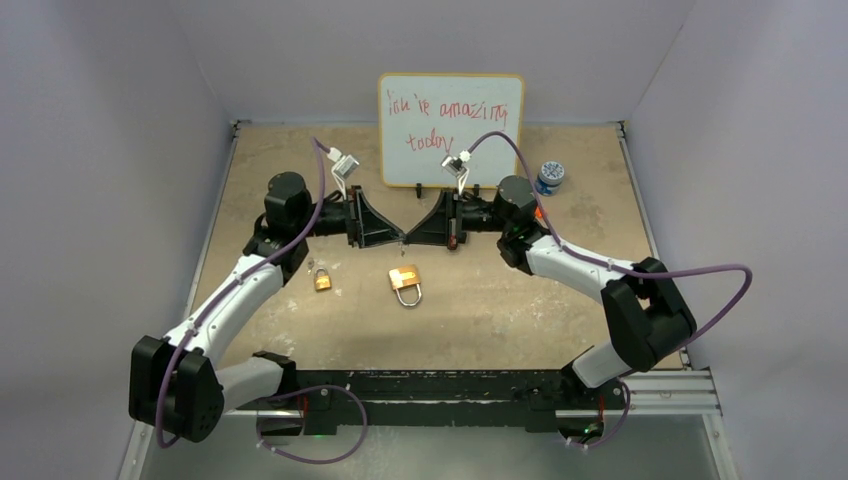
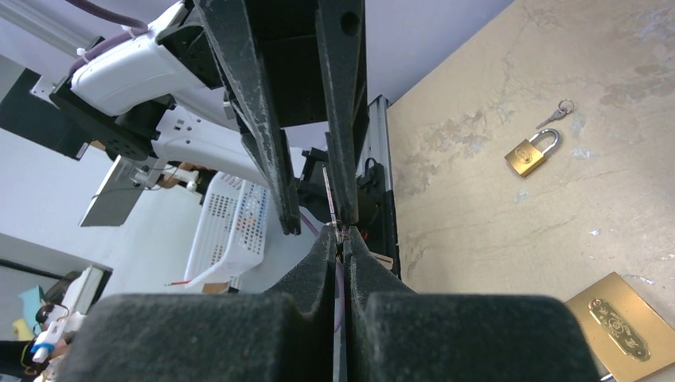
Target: Unlock with the key
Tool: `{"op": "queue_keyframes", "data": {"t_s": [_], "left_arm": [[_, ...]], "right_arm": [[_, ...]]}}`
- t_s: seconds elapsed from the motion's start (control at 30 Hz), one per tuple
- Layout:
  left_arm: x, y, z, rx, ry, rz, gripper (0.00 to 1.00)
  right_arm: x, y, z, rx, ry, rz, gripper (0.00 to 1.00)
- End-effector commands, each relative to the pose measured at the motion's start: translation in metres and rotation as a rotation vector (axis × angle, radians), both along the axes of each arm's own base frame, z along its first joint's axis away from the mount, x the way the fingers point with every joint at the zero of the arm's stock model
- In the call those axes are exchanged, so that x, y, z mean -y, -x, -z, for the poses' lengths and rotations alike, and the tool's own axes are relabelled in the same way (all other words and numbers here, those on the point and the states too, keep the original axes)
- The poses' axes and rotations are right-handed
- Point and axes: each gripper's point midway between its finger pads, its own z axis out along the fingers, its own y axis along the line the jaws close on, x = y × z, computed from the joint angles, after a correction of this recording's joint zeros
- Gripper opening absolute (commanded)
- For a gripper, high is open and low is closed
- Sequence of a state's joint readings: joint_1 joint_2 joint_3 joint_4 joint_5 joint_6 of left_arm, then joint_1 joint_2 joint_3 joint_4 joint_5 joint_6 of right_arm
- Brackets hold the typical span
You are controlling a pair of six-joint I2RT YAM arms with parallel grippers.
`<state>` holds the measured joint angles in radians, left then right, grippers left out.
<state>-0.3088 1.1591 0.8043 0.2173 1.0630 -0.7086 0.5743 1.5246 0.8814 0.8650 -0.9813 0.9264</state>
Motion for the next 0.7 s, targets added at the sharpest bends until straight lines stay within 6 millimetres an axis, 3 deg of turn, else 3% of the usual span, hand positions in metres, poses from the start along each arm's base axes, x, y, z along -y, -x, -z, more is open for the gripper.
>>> {"op": "queue_keyframes", "data": {"t_s": [0.0,0.1,0.27,0.5,0.57,0.67], "left_arm": [[-0.002,-0.002,-0.012,0.058,0.018,-0.034,0.27],[-0.003,-0.003,-0.009,0.054,0.009,-0.047,0.27],[-0.003,-0.001,-0.004,0.036,0.006,-0.043,0.18],[-0.004,0.002,-0.002,0.026,0.003,-0.05,0.22],[-0.004,0.003,-0.003,0.027,0.007,-0.045,0.01],[-0.004,0.007,-0.012,0.051,0.023,-0.036,0.0]], "right_arm": [[0.002,0.004,-0.01,0.041,-0.033,0.006,0.0],[0.003,0.005,-0.009,0.035,-0.029,0.01,0.0],[0.004,0.002,-0.01,0.04,-0.037,0.046,0.0],[0.004,0.001,-0.012,0.041,-0.053,0.051,0.0],[0.004,0.003,-0.012,0.042,-0.057,0.047,0.0],[0.005,0.003,-0.014,0.043,-0.061,0.05,0.0]]}}
